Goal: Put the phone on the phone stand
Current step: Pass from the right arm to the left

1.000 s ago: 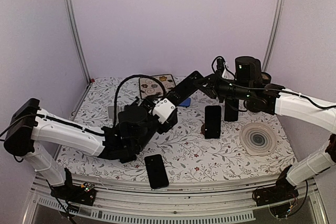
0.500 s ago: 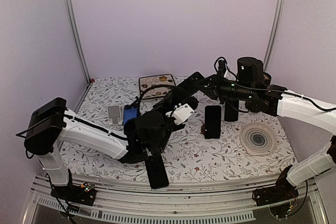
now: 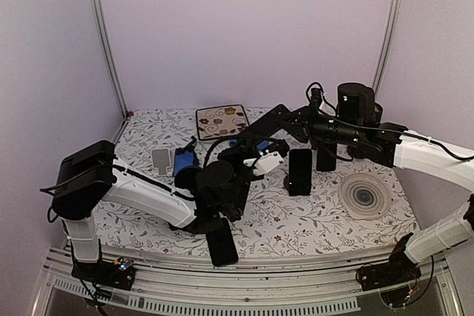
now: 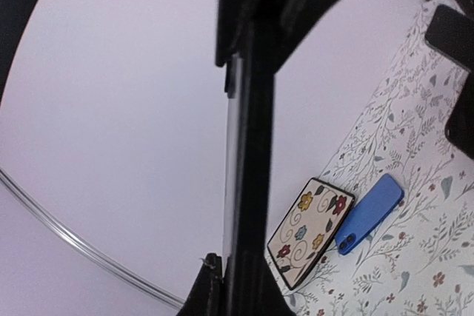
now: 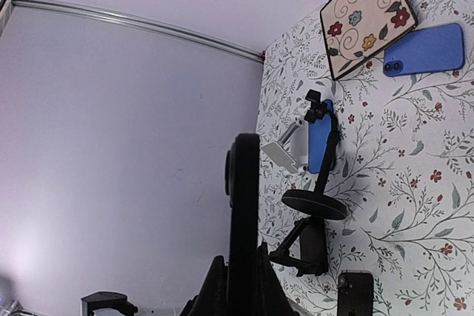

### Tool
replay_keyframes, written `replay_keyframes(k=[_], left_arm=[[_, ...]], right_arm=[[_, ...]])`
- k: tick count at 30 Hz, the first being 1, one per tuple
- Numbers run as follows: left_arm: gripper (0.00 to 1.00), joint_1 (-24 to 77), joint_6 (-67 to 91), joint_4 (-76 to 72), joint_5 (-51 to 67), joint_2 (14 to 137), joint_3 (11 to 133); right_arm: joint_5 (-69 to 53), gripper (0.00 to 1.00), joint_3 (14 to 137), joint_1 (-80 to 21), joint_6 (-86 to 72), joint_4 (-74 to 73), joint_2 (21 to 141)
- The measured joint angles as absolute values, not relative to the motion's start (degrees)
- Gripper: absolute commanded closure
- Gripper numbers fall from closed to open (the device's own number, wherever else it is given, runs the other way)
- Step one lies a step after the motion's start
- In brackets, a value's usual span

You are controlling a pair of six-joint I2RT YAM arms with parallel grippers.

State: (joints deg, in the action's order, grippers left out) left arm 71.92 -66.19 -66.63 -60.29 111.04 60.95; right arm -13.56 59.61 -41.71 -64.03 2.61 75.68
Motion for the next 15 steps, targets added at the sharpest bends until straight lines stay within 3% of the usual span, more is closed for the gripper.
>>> replay_keyframes(k=[15], left_arm=[[1.00,72.12,-70.48,-67.42,-60.73,111.81,61.14]], right_arm=[[-13.02,0.96,58.50,-41.98,-64.45,2.83,75.07]])
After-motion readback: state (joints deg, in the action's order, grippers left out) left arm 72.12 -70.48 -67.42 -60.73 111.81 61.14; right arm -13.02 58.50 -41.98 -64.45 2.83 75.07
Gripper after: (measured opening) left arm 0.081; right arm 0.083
